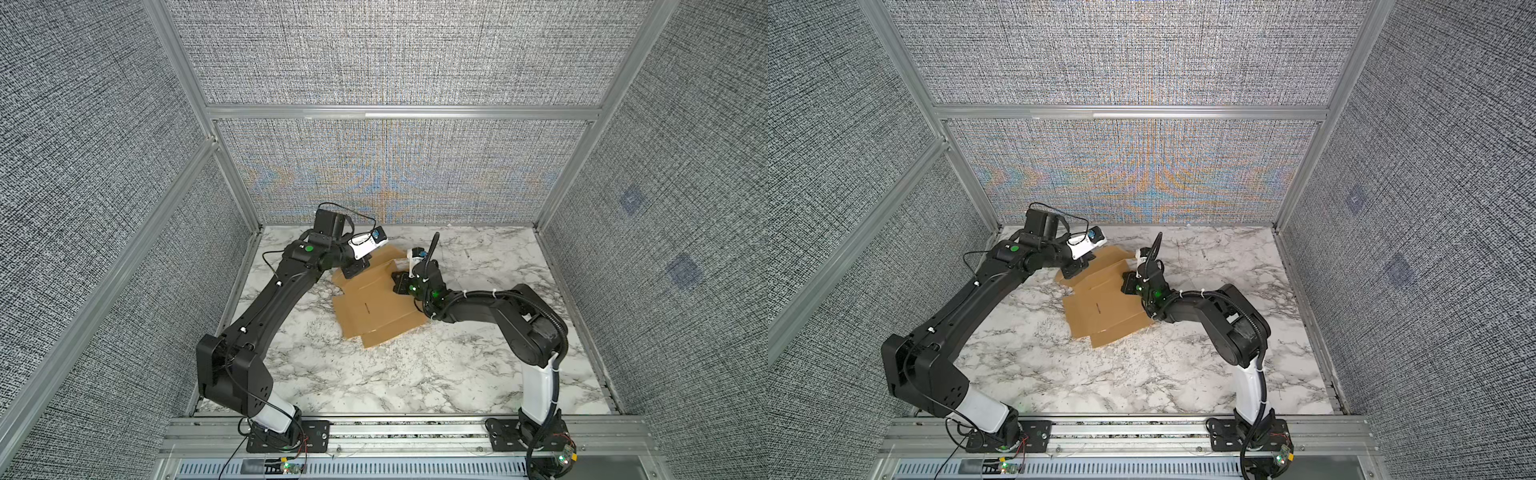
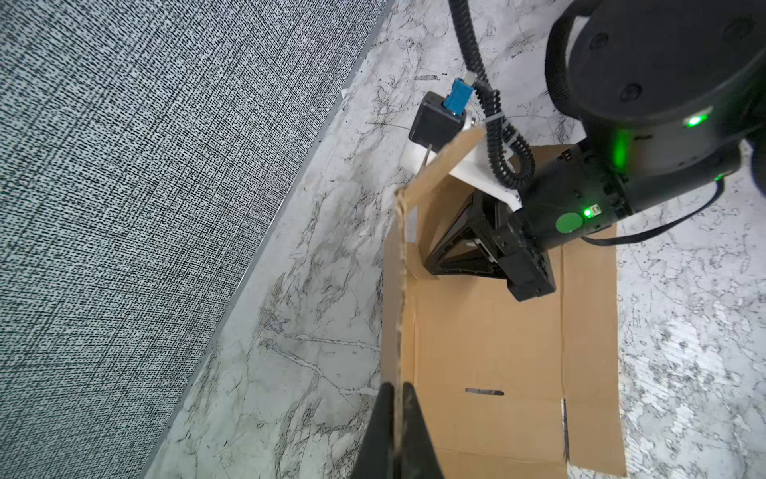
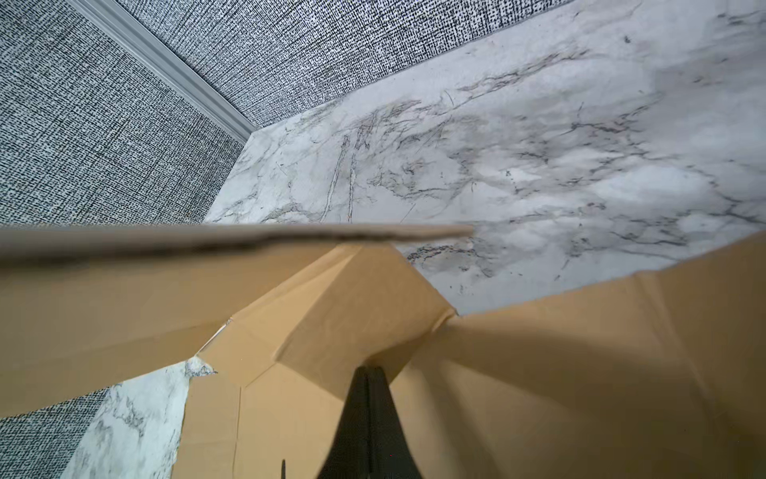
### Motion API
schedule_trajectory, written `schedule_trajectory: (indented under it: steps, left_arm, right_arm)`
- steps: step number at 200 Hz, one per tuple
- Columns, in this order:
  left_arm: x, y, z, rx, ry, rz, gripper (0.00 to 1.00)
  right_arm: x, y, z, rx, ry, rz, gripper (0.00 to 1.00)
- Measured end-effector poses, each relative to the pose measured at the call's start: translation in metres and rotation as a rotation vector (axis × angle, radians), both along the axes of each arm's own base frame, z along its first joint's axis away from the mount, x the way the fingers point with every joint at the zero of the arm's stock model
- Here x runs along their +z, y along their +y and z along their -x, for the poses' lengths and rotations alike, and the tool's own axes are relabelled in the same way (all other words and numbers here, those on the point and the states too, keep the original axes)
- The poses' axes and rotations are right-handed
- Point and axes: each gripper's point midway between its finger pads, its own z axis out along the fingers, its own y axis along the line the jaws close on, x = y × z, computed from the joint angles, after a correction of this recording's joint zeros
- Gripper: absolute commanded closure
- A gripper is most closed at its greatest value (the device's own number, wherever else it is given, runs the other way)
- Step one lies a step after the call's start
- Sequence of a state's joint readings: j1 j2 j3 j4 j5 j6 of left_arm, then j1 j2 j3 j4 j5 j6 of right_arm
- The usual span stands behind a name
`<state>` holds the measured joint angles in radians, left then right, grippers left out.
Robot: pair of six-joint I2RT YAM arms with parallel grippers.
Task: Assemble paper box
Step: First fold the bottom flaps of a flat cardboard box at the center of the table.
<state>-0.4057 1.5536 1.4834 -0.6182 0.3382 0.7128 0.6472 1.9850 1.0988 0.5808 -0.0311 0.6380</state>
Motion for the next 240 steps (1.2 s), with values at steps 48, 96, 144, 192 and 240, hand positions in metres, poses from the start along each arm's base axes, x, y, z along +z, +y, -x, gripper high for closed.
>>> schedule_trajectory:
  steps: [48,96,144,192,240]
  left_arm:
    - [0.003,0.008,-0.012,0.082,-0.024,-0.006,1.0]
    - [0.004,0.013,-0.018,0.13,-0.028,-0.005,1.0]
    - [0.003,0.015,-0.019,0.138,-0.02,0.001,1.0]
    - [0.004,0.013,-0.018,0.126,-0.018,0.006,1.0]
    - [0.004,0.011,-0.017,0.107,-0.023,0.006,1.0]
  right_arm:
    - [0.059,-0.034,0.034,-0.017,-0.045,0.009,0.84]
    - [0.058,-0.098,0.091,-0.085,0.053,0.123,0.83]
    - [-0.019,-0.169,0.138,-0.215,0.255,0.204,0.99]
    - [-0.061,-0.173,0.144,-0.2,0.334,0.142,1.0]
    - [-0.064,-0.161,0.118,-0.139,0.28,-0.022,1.0]
